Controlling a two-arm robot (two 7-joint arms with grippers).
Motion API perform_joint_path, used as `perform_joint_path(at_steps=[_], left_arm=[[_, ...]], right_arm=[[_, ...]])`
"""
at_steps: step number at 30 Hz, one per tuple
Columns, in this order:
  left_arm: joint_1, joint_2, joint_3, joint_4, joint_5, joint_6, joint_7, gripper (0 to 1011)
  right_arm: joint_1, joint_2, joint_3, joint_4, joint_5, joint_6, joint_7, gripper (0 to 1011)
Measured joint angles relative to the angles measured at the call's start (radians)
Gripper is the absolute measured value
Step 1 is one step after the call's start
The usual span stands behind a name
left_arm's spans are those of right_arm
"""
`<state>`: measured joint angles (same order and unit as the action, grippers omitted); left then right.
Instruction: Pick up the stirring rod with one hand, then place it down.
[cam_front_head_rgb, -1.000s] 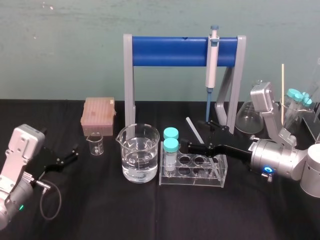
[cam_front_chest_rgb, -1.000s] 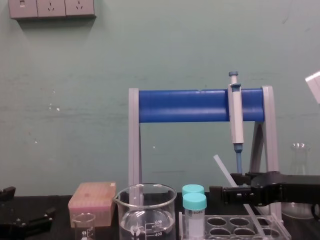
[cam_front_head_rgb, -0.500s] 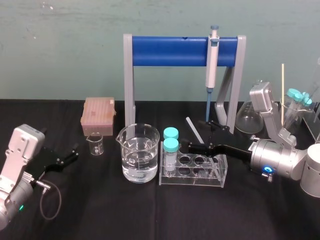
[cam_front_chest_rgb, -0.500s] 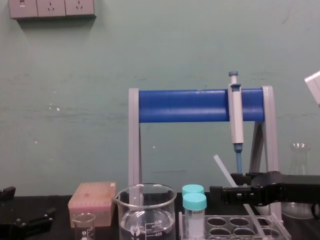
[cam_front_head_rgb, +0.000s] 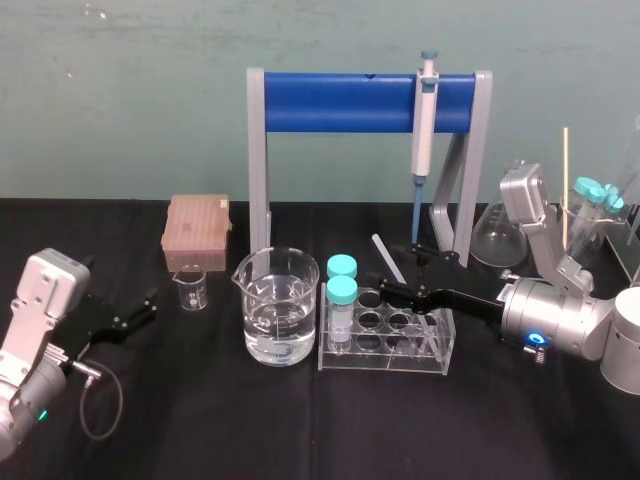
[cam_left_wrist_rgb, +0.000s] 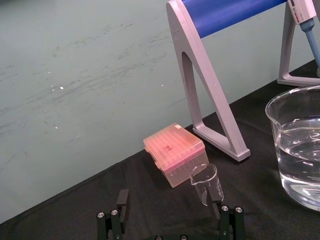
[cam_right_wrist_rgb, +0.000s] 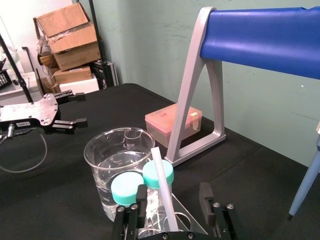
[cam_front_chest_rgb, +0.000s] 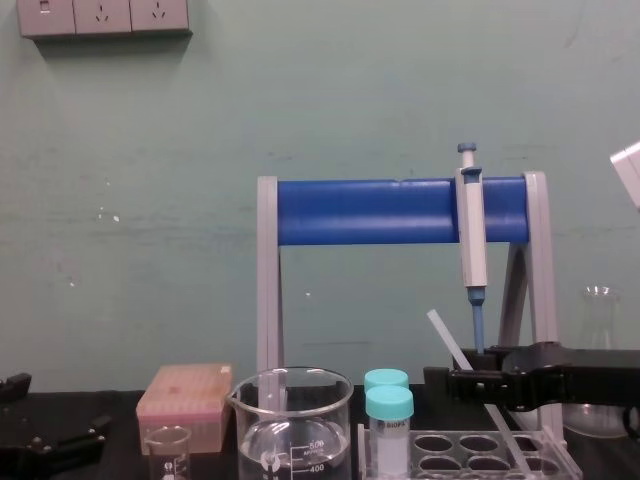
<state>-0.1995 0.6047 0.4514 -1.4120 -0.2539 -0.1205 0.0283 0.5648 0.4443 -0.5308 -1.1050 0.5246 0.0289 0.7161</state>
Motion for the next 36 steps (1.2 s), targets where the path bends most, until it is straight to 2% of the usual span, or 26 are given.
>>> perform_joint_path(at_steps=[8,9,11,14,19,22,36], left_arm=[[0.0,0.0,0.0,0.0,0.0,0.0,0.0,1000],[0.0,0.0,0.0,0.0,0.0,0.0,0.0,1000],[0.0,0.0,0.0,0.0,0.0,0.0,0.0,1000],[0.0,0.0,0.0,0.0,0.0,0.0,0.0,1000],[0.0,0.0,0.0,0.0,0.0,0.0,0.0,1000],[0.0,0.0,0.0,0.0,0.0,0.0,0.0,1000],[0.0,0.0,0.0,0.0,0.0,0.0,0.0,1000]], right_arm=[[0.0,0.0,0.0,0.0,0.001,-0.001,0.001,461],[0.0,0.0,0.0,0.0,0.001,-0.001,0.001,399],[0.0,0.0,0.0,0.0,0.001,-0.001,0.001,362],[0.0,0.0,0.0,0.0,0.001,-0.001,0.002,222],[0.0,0.0,0.0,0.0,0.001,-0.001,0.002,94],[0.0,0.0,0.0,0.0,0.001,-0.001,0.002,68],[-0.004,0.002,0.008,-0.011,0.0,-0.007,-0.008,67]])
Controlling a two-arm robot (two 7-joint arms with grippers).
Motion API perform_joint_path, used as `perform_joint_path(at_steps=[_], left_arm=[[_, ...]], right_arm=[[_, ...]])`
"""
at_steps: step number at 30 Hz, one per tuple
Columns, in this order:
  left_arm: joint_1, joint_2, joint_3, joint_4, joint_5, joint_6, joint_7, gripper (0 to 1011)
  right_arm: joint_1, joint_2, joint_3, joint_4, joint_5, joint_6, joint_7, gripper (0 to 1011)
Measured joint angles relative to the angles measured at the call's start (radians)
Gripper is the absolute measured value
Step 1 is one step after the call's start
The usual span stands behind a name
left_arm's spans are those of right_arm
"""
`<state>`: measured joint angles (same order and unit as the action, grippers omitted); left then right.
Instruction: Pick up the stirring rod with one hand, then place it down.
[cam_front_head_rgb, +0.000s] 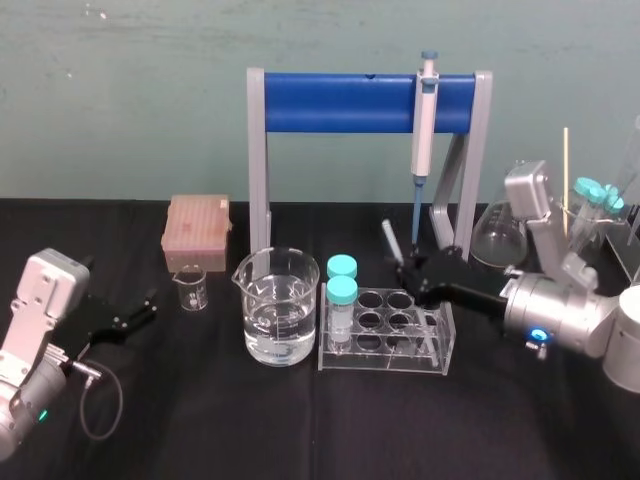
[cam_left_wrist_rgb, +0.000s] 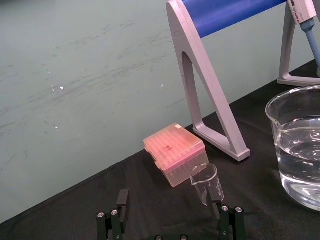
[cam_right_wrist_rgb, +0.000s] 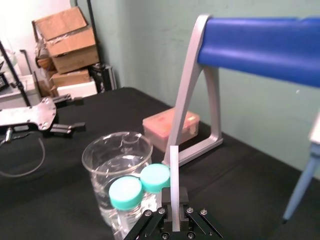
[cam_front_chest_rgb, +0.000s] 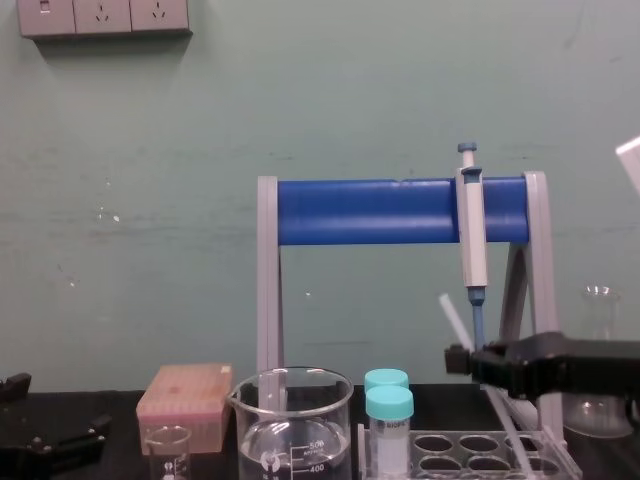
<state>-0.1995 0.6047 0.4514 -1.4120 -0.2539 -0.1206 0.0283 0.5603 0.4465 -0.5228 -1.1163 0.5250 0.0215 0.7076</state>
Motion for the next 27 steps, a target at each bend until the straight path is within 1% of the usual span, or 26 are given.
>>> perform_joint_path(at_steps=[3,7,8,14,15,17,18,20,23,24,27], left_arm=[[0.0,0.0,0.0,0.0,0.0,0.0,0.0,1000],[0.0,0.0,0.0,0.0,0.0,0.0,0.0,1000],[0.0,0.0,0.0,0.0,0.0,0.0,0.0,1000],[0.0,0.0,0.0,0.0,0.0,0.0,0.0,1000],[0.0,0.0,0.0,0.0,0.0,0.0,0.0,1000],[0.0,0.0,0.0,0.0,0.0,0.0,0.0,1000],[0.0,0.0,0.0,0.0,0.0,0.0,0.0,1000],[0.0,0.0,0.0,0.0,0.0,0.0,0.0,1000],[0.0,0.0,0.0,0.0,0.0,0.0,0.0,1000],[0.0,0.0,0.0,0.0,0.0,0.0,0.0,1000],[0.0,0.0,0.0,0.0,0.0,0.0,0.0,1000]], right_arm=[[-0.004,0.002,0.016,-0.013,0.005,-0.01,-0.012,67],[-0.005,0.004,0.047,-0.037,0.02,-0.033,-0.023,67],[-0.005,0.004,0.047,-0.037,0.02,-0.033,-0.023,67],[0.005,0.001,0.089,-0.073,0.042,-0.075,-0.035,67],[0.008,-0.001,0.101,-0.084,0.049,-0.089,-0.038,67],[0.009,-0.002,0.105,-0.088,0.051,-0.095,-0.038,67],[0.011,-0.007,0.128,-0.101,0.065,-0.134,-0.038,67],[0.01,-0.011,0.143,-0.108,0.072,-0.168,-0.035,67],[0.003,-0.016,0.16,-0.112,0.08,-0.208,-0.032,67],[-0.004,-0.019,0.17,-0.113,0.086,-0.232,-0.029,67],[-0.017,-0.025,0.186,-0.113,0.096,-0.262,-0.023,67]])
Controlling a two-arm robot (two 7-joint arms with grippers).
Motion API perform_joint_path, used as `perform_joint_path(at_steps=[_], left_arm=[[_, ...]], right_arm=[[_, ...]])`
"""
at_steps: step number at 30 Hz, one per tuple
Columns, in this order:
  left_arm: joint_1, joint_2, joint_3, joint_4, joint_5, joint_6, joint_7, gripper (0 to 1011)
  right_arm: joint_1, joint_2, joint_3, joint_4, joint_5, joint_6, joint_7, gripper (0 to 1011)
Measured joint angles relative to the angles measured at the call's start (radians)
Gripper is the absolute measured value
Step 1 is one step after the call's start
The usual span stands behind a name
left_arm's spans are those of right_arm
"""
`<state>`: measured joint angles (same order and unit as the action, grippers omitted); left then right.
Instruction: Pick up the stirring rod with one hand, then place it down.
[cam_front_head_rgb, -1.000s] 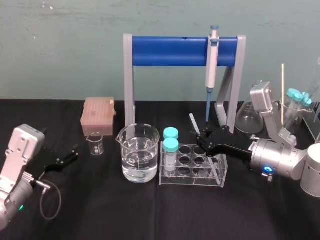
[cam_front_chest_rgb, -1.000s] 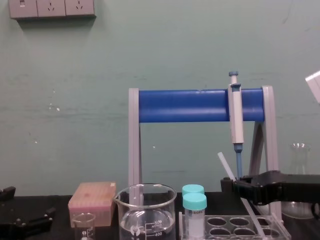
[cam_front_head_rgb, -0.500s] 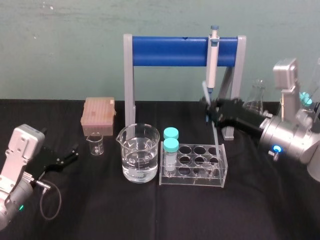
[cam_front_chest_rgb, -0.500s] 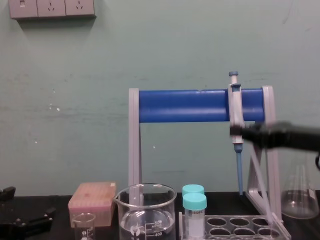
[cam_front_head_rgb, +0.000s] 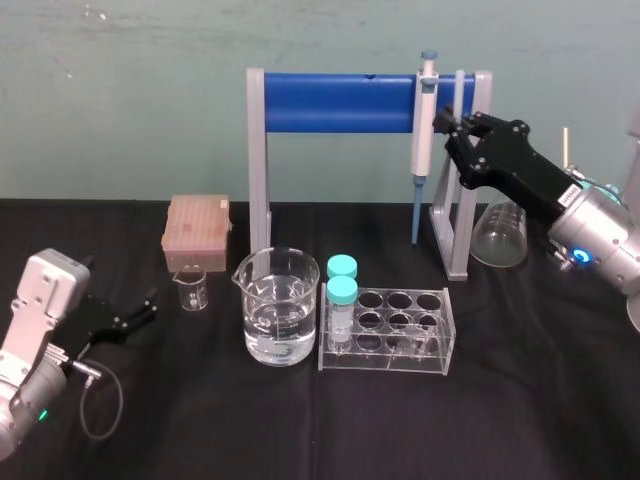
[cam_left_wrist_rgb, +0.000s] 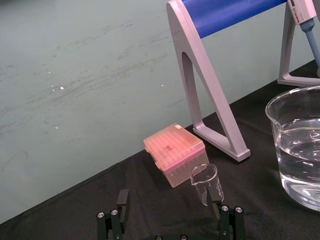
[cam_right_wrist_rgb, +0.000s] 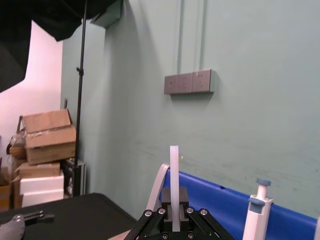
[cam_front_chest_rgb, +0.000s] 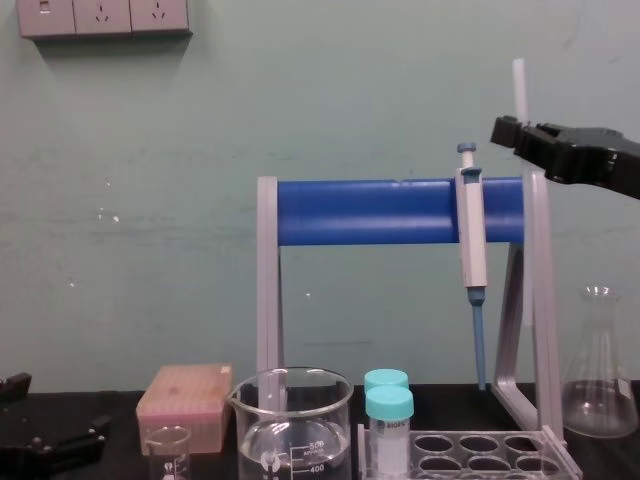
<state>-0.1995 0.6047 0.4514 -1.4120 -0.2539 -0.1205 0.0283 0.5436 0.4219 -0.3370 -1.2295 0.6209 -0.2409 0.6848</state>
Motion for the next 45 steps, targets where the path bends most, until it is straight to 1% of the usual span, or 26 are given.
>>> perform_joint_path(at_steps=[2,7,10,12,17,45], left_arm=[[0.0,0.0,0.0,0.0,0.0,0.0,0.0,1000],[0.0,0.0,0.0,0.0,0.0,0.0,0.0,1000],[0.0,0.0,0.0,0.0,0.0,0.0,0.0,1000],[0.0,0.0,0.0,0.0,0.0,0.0,0.0,1000],[0.0,0.0,0.0,0.0,0.0,0.0,0.0,1000],[0.0,0.0,0.0,0.0,0.0,0.0,0.0,1000]], right_arm=[[-0.015,-0.003,0.011,0.001,0.001,-0.027,0.003,67],[-0.055,-0.003,0.024,0.003,-0.004,-0.065,0.006,67],[-0.072,0.0,0.025,0.004,-0.019,-0.077,0.006,67],[-0.092,0.004,0.025,0.005,-0.042,-0.085,0.0,67],[-0.11,0.008,0.03,0.005,-0.072,-0.094,-0.017,67],[-0.104,0.007,0.028,0.005,-0.063,-0.091,-0.012,67]])
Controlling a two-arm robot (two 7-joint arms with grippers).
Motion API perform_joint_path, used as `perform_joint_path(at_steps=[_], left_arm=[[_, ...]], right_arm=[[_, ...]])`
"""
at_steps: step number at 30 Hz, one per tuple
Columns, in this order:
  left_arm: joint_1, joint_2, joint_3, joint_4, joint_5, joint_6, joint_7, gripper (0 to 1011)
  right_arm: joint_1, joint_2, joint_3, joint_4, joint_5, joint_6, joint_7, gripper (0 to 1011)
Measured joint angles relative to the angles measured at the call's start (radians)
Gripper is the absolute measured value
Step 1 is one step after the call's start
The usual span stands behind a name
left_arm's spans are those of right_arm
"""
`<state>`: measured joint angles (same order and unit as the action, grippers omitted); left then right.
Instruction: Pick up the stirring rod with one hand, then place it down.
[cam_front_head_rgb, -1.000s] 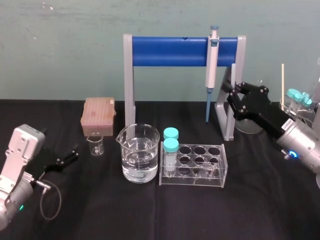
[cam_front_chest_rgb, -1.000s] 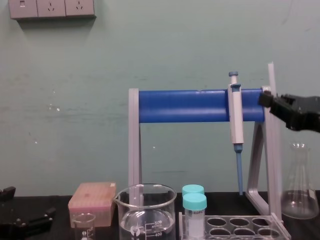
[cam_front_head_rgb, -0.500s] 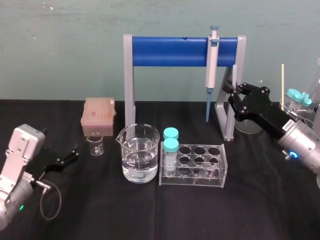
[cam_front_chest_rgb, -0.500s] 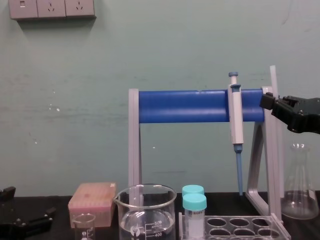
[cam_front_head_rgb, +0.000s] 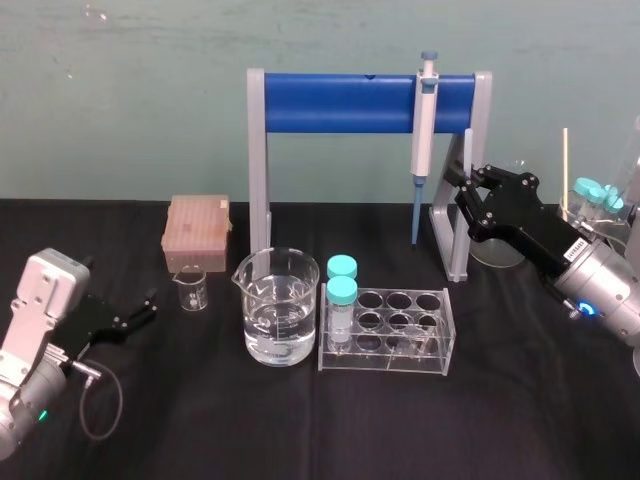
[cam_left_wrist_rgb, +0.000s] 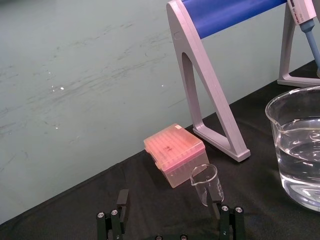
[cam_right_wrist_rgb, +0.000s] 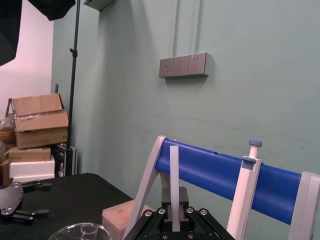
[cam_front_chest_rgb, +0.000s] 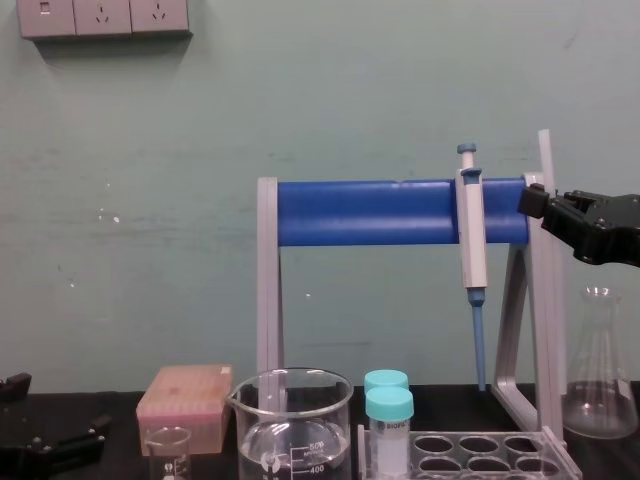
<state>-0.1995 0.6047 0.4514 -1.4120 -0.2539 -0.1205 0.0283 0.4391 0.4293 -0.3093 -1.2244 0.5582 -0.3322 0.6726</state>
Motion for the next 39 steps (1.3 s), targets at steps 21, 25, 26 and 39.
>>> perform_joint_path(at_steps=[21,25,26,39], left_arm=[[0.0,0.0,0.0,0.0,0.0,0.0,0.0,1000],[0.0,0.0,0.0,0.0,0.0,0.0,0.0,1000],[0.0,0.0,0.0,0.0,0.0,0.0,0.0,1000],[0.0,0.0,0.0,0.0,0.0,0.0,0.0,1000]], right_arm=[[0.001,0.0,0.0,0.0,0.002,0.001,0.001,67],[0.001,0.0,0.0,0.0,0.002,0.001,0.001,67],[0.001,0.0,0.0,0.0,0.002,0.001,0.001,67],[0.001,0.0,0.0,0.0,0.002,0.001,0.001,67]])
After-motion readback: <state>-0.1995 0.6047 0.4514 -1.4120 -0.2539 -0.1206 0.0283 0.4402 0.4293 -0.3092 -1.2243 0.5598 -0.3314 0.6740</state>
